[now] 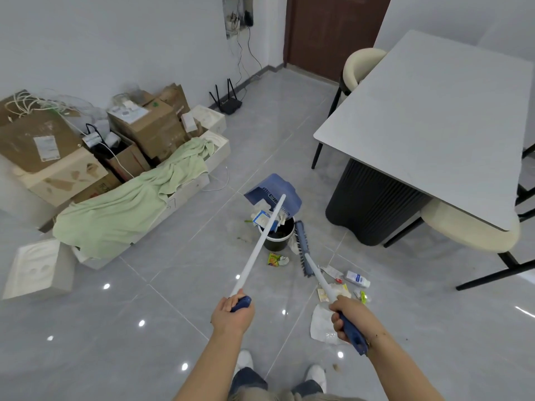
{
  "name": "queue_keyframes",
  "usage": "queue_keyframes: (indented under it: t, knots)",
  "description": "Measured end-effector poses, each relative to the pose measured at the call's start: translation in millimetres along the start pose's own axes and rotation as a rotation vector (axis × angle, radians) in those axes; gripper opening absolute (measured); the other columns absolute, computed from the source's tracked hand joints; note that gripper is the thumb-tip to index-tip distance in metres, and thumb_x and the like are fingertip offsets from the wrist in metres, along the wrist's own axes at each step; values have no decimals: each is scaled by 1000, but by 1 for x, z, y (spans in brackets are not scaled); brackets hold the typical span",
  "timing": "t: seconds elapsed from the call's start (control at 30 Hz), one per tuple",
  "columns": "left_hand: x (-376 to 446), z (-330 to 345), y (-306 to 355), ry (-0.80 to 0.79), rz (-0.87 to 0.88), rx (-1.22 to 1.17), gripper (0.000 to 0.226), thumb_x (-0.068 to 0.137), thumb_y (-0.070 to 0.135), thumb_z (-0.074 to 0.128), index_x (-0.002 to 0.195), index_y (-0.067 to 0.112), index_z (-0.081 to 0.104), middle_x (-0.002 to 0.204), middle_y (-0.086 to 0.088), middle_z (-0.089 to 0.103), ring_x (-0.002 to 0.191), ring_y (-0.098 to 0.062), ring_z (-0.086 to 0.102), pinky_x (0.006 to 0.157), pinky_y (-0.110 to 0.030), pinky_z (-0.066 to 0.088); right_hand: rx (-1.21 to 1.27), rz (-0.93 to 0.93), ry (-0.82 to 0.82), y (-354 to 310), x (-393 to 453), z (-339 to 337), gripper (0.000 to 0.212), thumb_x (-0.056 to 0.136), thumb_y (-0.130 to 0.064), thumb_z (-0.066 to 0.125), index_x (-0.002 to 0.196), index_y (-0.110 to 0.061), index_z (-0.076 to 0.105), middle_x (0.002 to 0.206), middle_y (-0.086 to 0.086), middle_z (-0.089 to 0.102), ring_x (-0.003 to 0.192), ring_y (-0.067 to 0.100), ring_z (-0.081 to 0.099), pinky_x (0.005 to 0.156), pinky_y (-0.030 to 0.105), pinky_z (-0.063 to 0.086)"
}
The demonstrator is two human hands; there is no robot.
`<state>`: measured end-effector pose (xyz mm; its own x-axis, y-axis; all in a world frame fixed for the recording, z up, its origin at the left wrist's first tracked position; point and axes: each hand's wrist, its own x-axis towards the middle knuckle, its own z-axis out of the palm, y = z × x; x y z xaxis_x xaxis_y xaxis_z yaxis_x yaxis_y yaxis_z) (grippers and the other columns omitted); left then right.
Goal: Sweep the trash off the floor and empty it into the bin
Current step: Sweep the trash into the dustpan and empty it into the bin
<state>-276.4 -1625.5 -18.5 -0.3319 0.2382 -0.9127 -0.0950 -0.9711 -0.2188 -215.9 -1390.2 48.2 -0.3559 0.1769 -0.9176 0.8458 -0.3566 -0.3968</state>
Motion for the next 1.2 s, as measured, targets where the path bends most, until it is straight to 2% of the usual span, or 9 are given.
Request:
queue_keyframes:
  t: [0.17,0.33,0.5,0.67,0.77,0.97,1.0,1.13,1.2]
  knots:
    - [-1,-15,-4,41,1,12,20,99,16,37,96,6,54,41,-1,24,34,-10,18,33,-17,14,-28,25,5,5,3,-7,45,93,-6,46,136,1,38,58,6,43,31,8,37,37,14,29]
    - [2,-16,-4,35,-25,-2,22,99,13,34,95,1,52,43,0,23,41,-8,17,33,-18,13,-52,43,18,9,0,-12,43,93,-7,47,134,3,40,58,6,45,29,8,39,36,14,32]
    - [-4,-7,-7,8,-2,42,34,101,17,35,117,-10,49,36,-3,21,42,-10,17,32,-18,15,-49,27,25,8,1,-16,41,93,-6,46,133,3,40,58,7,44,29,7,38,35,13,31]
    - [-5,-7,-10,-8,0,41,42,101,18,36,136,-4,42,35,-3,22,26,-13,21,30,-18,15,-63,26,18,7,2,-15,38,94,-7,46,131,1,42,57,6,42,28,8,36,35,13,29]
    - [-3,-10,-10,19,8,33,40,101,18,38,129,-9,47,37,-2,23,33,-11,20,32,-17,17,-63,-4,5,8,0,-13,24,93,-5,45,114,-16,46,57,6,42,30,8,37,39,15,30]
    - [11,-32,5,47,22,146,23,98,19,36,85,5,49,34,2,24,25,-11,25,27,-16,18,-95,-21,19,13,2,-13,8,94,-7,45,91,-15,45,57,7,44,35,10,37,39,16,33]
    - [10,-34,7,31,25,173,25,98,20,35,87,3,49,32,2,24,24,-10,25,26,-17,18,-77,-10,16,15,3,-14,10,94,-6,45,89,-15,45,57,7,44,33,10,37,38,16,32]
    - [8,-32,7,8,28,131,37,101,20,34,124,-6,48,32,2,24,27,-8,22,29,-16,16,-19,35,39,25,7,-20,8,92,-5,47,91,-13,48,55,7,45,29,9,38,36,14,31]
    - [5,-27,5,19,21,82,39,102,21,36,128,-4,48,32,1,25,30,-9,21,29,-17,16,-30,42,45,28,7,-21,6,92,-5,47,92,-10,48,55,7,46,28,9,39,36,14,32]
